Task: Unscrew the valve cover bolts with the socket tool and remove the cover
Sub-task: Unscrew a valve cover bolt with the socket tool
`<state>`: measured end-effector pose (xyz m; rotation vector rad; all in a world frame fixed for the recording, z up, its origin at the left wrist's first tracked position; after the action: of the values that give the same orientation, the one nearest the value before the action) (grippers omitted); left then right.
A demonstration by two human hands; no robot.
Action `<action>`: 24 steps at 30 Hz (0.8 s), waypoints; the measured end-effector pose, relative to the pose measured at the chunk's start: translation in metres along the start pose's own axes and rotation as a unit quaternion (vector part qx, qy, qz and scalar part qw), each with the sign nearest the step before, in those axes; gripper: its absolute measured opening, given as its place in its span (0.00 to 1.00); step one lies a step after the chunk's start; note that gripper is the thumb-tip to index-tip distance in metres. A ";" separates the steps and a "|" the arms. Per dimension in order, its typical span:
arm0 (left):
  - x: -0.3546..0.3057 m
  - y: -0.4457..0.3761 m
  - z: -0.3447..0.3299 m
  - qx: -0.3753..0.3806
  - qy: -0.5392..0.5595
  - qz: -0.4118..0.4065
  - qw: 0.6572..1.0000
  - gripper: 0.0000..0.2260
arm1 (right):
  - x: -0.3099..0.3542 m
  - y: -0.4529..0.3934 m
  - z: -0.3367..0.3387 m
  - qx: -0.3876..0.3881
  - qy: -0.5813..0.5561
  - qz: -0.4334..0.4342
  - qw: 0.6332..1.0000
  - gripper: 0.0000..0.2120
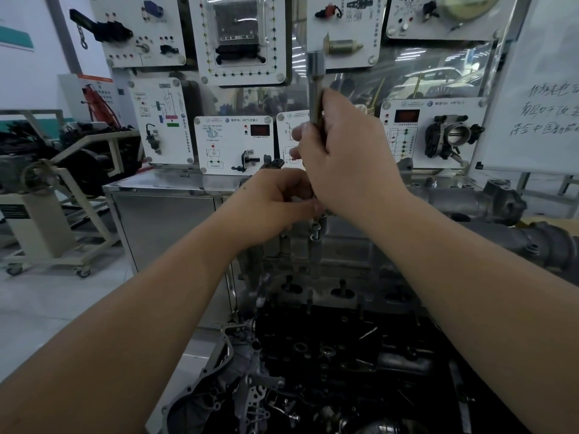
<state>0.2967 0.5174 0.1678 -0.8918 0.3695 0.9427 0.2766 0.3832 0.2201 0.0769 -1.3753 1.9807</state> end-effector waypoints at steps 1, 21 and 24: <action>0.000 -0.001 0.000 -0.002 -0.004 -0.001 1.000 0.03 | 0.001 0.000 0.000 0.006 -0.005 -0.003 1.000 0.09; -0.006 0.002 -0.002 -0.014 -0.006 -0.002 1.000 0.18 | 0.003 0.002 0.003 -0.019 0.005 -0.018 1.000 0.08; -0.003 0.002 -0.001 -0.009 -0.004 -0.004 1.000 0.07 | 0.002 -0.002 0.002 0.022 0.009 -0.034 0.999 0.09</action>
<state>0.2933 0.5158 0.1684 -0.9052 0.3504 0.9443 0.2755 0.3825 0.2231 0.1246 -1.3016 1.9511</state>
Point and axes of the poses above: each hand's wrist, its own y-axis away from the middle knuckle, its own z-axis out of the back of the hand, x = y × z, the point moved 3 cm from there along -y, towards the middle knuckle, and after that the axes turned 3 degrees about -y, right-handed, at the moved point
